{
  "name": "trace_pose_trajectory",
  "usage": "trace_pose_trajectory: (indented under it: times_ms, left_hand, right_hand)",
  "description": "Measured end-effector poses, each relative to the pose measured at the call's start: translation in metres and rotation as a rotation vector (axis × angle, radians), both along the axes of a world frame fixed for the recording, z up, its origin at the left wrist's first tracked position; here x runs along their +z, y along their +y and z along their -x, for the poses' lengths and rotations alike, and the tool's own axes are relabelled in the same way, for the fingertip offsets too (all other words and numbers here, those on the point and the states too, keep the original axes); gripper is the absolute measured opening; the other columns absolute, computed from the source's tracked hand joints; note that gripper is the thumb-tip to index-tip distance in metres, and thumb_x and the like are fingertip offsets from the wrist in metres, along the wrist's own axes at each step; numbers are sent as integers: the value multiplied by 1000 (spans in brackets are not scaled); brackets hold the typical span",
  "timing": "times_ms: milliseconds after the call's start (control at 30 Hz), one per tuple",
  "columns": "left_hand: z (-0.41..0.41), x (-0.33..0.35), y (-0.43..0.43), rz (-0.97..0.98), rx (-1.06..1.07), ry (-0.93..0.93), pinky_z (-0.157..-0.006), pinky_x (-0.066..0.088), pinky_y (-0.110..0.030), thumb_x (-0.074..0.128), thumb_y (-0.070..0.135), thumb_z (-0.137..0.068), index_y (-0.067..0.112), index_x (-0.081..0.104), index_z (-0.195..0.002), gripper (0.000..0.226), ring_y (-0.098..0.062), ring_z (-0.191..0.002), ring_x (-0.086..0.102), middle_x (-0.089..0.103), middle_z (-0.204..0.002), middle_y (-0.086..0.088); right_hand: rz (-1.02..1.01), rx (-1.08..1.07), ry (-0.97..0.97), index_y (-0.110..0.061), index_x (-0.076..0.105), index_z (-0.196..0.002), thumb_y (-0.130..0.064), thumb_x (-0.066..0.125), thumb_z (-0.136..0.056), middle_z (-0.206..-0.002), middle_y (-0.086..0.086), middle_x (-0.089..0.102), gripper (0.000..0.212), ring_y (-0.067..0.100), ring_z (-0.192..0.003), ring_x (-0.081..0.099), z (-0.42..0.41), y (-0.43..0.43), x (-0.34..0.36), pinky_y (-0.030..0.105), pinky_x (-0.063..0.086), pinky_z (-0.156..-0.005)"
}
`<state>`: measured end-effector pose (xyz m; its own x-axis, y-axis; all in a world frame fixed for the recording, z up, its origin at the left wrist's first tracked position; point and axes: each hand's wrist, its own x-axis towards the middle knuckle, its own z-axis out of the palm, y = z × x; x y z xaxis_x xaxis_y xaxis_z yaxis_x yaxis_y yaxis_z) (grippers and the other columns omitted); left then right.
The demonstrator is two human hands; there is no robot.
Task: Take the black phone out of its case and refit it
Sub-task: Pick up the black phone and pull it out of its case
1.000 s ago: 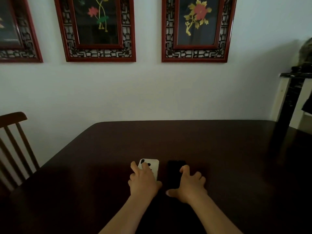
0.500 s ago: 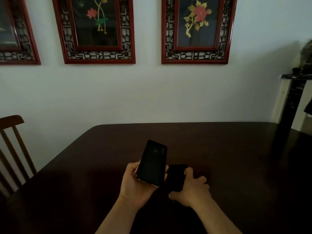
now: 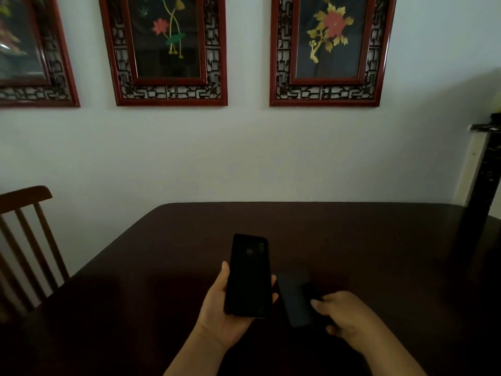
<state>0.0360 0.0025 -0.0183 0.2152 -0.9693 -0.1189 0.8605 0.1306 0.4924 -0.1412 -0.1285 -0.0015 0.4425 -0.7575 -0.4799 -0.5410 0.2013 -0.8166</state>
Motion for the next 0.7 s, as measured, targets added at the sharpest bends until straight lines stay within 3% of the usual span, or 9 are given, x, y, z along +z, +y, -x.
trace_pose_trajectory:
  times_ms: [133, 233, 333, 467, 533, 600, 700]
  left_hand:
    - [-1, -1, -1, -32, 23, -12, -82, 57, -56, 39, 51, -94, 10, 59, -124, 54, -45, -107, 65, 68, -117, -28]
    - [-1, -1, -3, -57, 42, -24, -81, 57, -55, 39, 49, -95, 11, 60, -123, 52, -44, -101, 68, 68, -116, -29]
    - [4, 0, -6, -96, 1, 1, -79, 56, -51, 41, 50, -94, 8, 62, -122, 55, -43, -93, 70, 70, -111, -29]
    - [11, 1, -8, -100, -78, 59, -75, 58, -51, 43, 51, -91, 0, 66, -118, 62, -46, -95, 69, 68, -114, -31]
    - [11, -1, -10, -100, -97, 71, -69, 61, -53, 45, 51, -90, -4, 66, -117, 64, -47, -91, 70, 69, -110, -33]
    - [9, -4, -12, -130, -83, 46, -73, 60, -52, 45, 52, -90, -3, 63, -120, 65, -46, -92, 70, 68, -113, -32]
    - [8, -5, -14, -155, -61, 5, -78, 58, -51, 43, 53, -90, 0, 62, -121, 64, -44, -94, 70, 68, -115, -31]
  right_hand:
    - [-146, -110, -259, 2, 61, -118, -11, 53, -96, -106, 13, 63, 27, 23, -78, 59, 3, -3, 1, 31, 47, -60]
    - [-203, -151, -471, -2, 68, -102, -11, 53, -95, -102, 16, 69, 18, 27, -78, 63, 1, -3, 6, 33, 47, -62]
    - [-279, -110, -618, -9, 74, -90, -11, 57, -93, -84, 12, 77, 17, 24, -72, 67, -3, 5, 11, 32, 47, -61]
    - [-222, -34, -605, -10, 73, -98, -11, 58, -92, -80, 4, 80, 16, 15, -62, 73, -20, 29, 12, 26, 48, -52]
    - [-172, 8, -561, -11, 71, -108, -13, 57, -93, -96, 7, 78, 20, 17, -73, 72, -26, 42, 14, 26, 48, -56]
    - [-132, 34, -532, -11, 68, -115, -14, 56, -94, -107, 9, 73, 24, 20, -84, 68, -28, 48, 16, 27, 48, -59]
    - [-97, 70, -492, -12, 62, -123, -15, 55, -95, -107, 5, 68, 29, 21, -92, 66, -29, 53, 19, 27, 50, -62]
